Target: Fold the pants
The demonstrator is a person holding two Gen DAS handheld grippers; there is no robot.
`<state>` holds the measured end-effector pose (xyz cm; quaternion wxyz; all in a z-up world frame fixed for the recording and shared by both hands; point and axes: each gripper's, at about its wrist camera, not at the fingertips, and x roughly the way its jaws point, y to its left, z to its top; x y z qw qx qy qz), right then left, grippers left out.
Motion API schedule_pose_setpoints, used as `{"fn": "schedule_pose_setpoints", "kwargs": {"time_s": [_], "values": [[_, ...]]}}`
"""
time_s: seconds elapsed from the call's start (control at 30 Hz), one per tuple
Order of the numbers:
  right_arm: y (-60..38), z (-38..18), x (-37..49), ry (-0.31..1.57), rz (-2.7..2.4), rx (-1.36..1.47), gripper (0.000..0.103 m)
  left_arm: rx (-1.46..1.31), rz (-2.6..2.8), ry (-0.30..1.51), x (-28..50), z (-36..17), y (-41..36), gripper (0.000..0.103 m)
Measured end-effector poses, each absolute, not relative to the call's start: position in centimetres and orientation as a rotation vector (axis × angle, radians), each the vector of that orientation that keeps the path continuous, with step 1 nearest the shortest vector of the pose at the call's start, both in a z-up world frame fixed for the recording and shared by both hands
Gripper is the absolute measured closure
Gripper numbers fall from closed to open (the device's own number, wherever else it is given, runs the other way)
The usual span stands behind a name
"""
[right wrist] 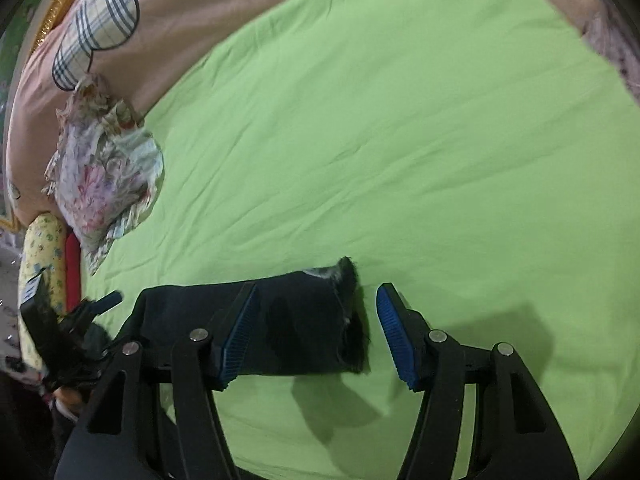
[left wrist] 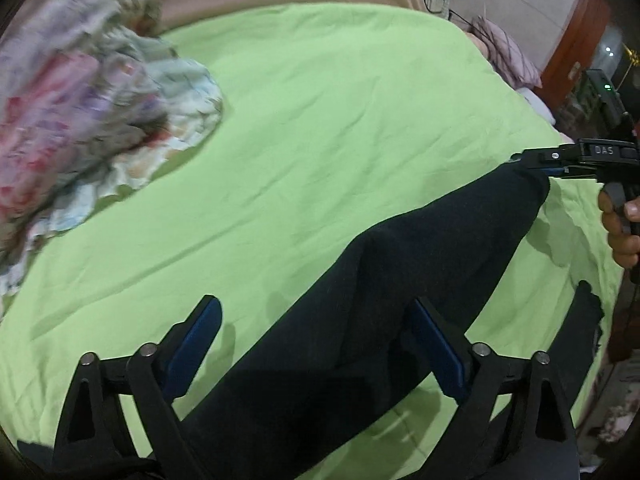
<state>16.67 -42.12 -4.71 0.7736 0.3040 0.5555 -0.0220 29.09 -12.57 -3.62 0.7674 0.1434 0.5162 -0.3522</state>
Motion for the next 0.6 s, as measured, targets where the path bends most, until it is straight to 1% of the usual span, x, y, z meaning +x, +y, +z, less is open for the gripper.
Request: {"fn": "schedule_pose_setpoints", "kwargs": {"time_s": [0.1, 0.13, 0.17, 0.23, 0.27, 0.3, 0.33, 0.37, 0.4, 0.43, 0.5, 0.6], "values": [[-42.2, -5.5, 17.4, 1.243, -0.038, 0.674, 0.042, 0.296, -0.814, 1.175, 29.7, -4.4, -13.2, 0.022], [-42.2, -5.6, 17.6, 1.251, -0.028, 0.680, 0.048, 0.296, -0.827, 1.196, 30.0, -4.9, -13.6, 0.023], [-42.1, -5.7, 17.6, 1.256, -0.019, 0.683, 0.056, 0.295, -0.834, 1.208, 30.1, -5.1, -13.7, 0.023], [-41.8, -5.6, 17.8, 1.250, -0.011, 0.671, 0.062, 0.290, -0.852, 1.227, 30.0, -5.7, -14.1, 0.023], [-41.6, -5.4, 18.0, 1.245, -0.007, 0.654, 0.073, 0.291, -0.855, 1.228, 30.0, -6.0, -14.4, 0.028], [-41.5, -5.2, 18.1, 1.242, -0.013, 0.634, 0.080, 0.294, -0.858, 1.231, 29.8, -6.2, -14.6, 0.042], [-41.4, -4.9, 18.0, 1.229, -0.018, 0.619, 0.085, 0.296, -0.860, 1.238, 29.7, -6.5, -14.8, 0.048], [-41.3, -4.5, 17.9, 1.210, -0.009, 0.610, 0.087, 0.299, -0.859, 1.244, 29.8, -6.8, -15.1, 0.057], [-41.0, -4.0, 17.7, 1.190, 0.001, 0.593, 0.089, 0.302, -0.856, 1.238, 29.8, -6.9, -15.2, 0.064], [-40.9, -3.6, 17.5, 1.170, 0.012, 0.579, 0.091, 0.301, -0.858, 1.228, 29.5, -6.8, -15.2, 0.068], [-40.1, -2.4, 16.9, 1.120, 0.056, 0.536, 0.093, 0.271, -0.871, 1.217, 28.8, -6.4, -14.9, 0.083], [-39.0, -1.1, 15.5, 1.086, 0.089, 0.456, 0.095, 0.229, -0.890, 1.205, 27.4, -5.3, -14.0, 0.087]]}}
